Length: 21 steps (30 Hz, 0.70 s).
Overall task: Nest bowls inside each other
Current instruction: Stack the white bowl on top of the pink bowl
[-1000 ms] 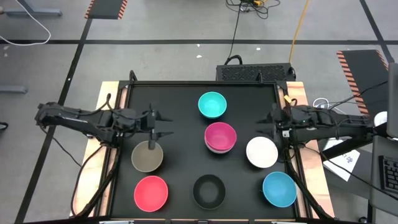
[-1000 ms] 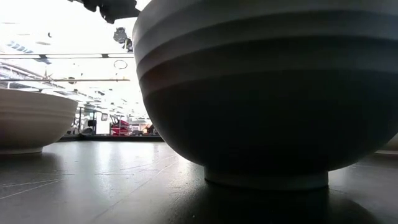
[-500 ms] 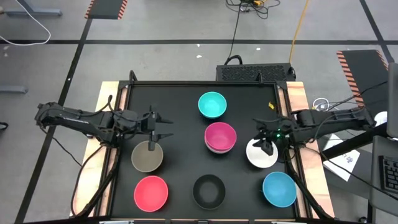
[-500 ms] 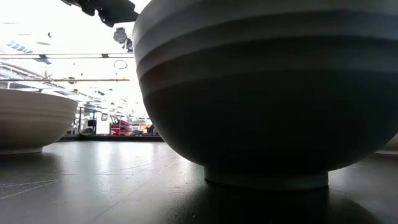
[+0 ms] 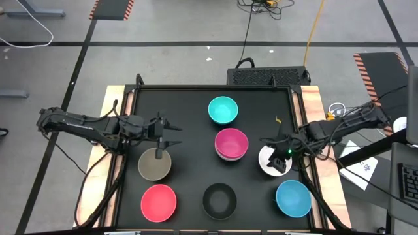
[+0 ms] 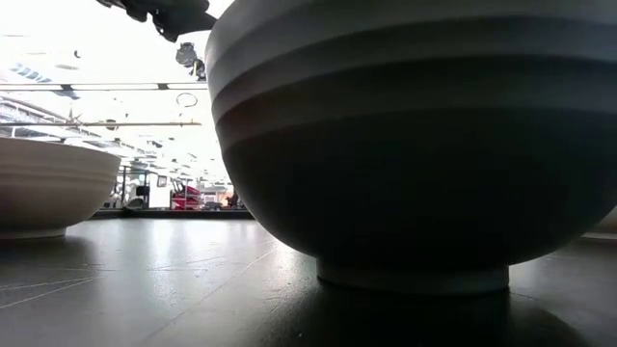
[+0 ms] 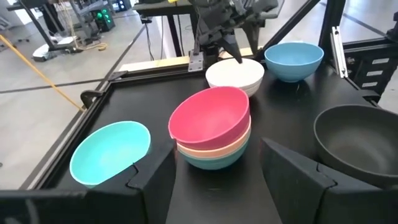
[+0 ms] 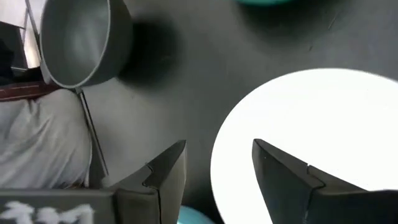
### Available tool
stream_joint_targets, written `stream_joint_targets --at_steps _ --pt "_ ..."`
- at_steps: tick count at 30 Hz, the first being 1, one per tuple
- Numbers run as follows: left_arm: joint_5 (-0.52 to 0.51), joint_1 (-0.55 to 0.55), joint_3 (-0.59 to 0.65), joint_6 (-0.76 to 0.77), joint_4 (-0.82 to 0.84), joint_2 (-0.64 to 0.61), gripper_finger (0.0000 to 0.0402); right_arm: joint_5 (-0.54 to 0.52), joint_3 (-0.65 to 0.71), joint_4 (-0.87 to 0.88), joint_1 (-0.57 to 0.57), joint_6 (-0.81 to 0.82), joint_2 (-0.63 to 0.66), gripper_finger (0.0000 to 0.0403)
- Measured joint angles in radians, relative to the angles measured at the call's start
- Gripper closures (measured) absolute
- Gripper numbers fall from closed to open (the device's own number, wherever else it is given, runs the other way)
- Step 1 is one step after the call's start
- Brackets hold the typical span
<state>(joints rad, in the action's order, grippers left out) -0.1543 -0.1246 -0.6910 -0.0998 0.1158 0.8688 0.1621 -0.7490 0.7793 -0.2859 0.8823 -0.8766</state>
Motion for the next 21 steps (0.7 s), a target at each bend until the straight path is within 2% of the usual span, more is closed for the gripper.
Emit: stream_joint_targets --at_steps 5,21 --pt "0.000 0.000 0.000 0.000 -0.013 0.000 0.0172 0.001 0.000 -0.008 -0.038 0.078 -0.064 0.0227" --pt "0.026 0.000 0.000 -0.019 -0.015 0.000 0.0172 0.087 -0.041 -0.002 -0.028 0.096 -0.250 0.0228"
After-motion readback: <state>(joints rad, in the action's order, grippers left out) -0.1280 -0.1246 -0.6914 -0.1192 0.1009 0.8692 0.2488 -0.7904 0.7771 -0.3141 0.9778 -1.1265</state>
